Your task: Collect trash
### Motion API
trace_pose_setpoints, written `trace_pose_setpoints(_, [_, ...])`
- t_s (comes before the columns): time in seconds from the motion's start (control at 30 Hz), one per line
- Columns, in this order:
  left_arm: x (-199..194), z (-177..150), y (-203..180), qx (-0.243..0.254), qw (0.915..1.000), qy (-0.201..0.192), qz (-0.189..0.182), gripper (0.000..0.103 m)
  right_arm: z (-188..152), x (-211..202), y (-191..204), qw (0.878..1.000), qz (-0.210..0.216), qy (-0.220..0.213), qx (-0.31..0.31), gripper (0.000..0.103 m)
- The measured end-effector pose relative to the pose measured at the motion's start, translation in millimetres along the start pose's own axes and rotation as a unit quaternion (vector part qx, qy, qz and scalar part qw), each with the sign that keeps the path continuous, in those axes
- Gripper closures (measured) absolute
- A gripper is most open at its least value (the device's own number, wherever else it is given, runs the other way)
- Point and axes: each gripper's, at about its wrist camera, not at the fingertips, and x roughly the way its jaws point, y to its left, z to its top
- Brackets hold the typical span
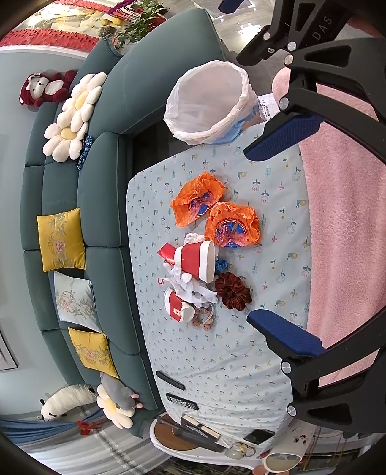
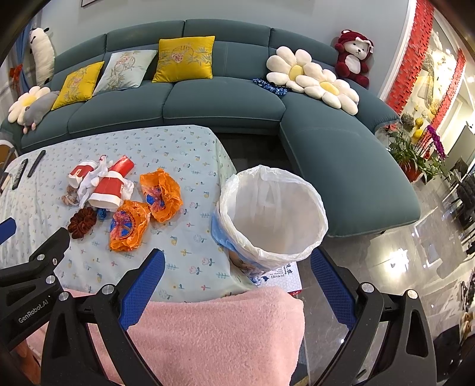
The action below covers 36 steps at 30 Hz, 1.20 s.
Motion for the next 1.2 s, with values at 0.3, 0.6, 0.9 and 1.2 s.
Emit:
trace_pose_setpoints(0.3, [3.4, -2.4, 2.2, -0.005, 1.0000, -0.002, 0.000, 0.007, 2.3, 0.5, 2.4, 1.000, -0.001, 0.001, -0.003, 0.009])
trace_pose_setpoints(0.6, [3.5, -3.3, 4.8, -0.007, 1.0000, -0.003, 0.000, 0.007, 3.8, 0.1, 3.0, 1.000, -0.001, 0.000, -0.004, 0.009])
trace_pose_setpoints(0.9, [3.6, -2.9, 6.1, -0.008, 1.0000, -0.004, 0.000, 0.007, 6.3, 0.5, 3.2, 1.000, -0.001, 0.000, -0.004, 0.009])
trace_pose_setpoints(1.2, [5.0, -1.9, 9.9, -0.011, 0.9999, -0.006, 0.001, 0.007, 7.4, 0.2, 3.7, 1.000, -0.002, -0.001, -0.004, 0.009])
